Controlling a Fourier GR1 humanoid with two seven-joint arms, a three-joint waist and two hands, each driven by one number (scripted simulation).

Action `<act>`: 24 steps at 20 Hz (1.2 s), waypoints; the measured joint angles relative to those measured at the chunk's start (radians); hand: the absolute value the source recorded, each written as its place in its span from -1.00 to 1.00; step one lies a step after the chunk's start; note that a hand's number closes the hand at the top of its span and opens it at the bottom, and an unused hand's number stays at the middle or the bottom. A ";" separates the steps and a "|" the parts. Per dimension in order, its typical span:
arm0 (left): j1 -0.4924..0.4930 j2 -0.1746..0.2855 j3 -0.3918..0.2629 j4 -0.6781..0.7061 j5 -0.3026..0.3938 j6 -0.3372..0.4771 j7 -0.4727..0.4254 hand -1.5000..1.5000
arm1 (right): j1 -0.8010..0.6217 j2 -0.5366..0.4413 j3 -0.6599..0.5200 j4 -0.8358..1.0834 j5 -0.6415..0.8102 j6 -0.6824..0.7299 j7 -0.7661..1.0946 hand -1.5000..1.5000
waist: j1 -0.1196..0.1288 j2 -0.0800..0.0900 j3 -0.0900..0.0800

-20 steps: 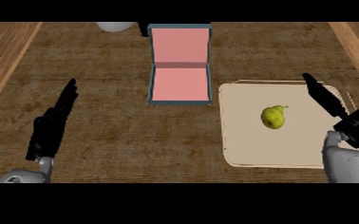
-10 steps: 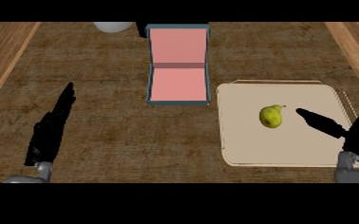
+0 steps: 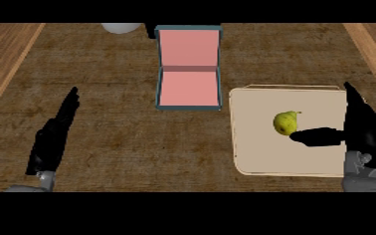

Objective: Pick the pear from the tray and place it in the cardboard box

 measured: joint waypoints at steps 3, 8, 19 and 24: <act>-0.002 -0.018 -0.004 0.002 -0.014 0.007 -0.004 0.00 | -0.054 0.026 0.027 -0.034 0.007 0.077 0.088 -1.00 | 0.002 0.002 0.002; -0.013 -0.015 0.016 0.007 -0.017 -0.013 0.008 0.00 | -0.098 0.078 0.037 -0.024 0.054 0.113 0.140 -1.00 | 0.003 0.004 0.004; 0.000 -0.040 0.028 -0.017 -0.044 -0.025 0.021 0.00 | -0.116 0.159 -0.010 0.037 0.123 0.168 0.145 -1.00 | 0.001 0.004 0.005; 0.018 -0.053 0.035 -0.037 -0.065 -0.031 0.027 0.00 | -0.102 0.198 -0.021 0.051 0.160 0.172 0.126 -1.00 | 0.001 0.005 0.005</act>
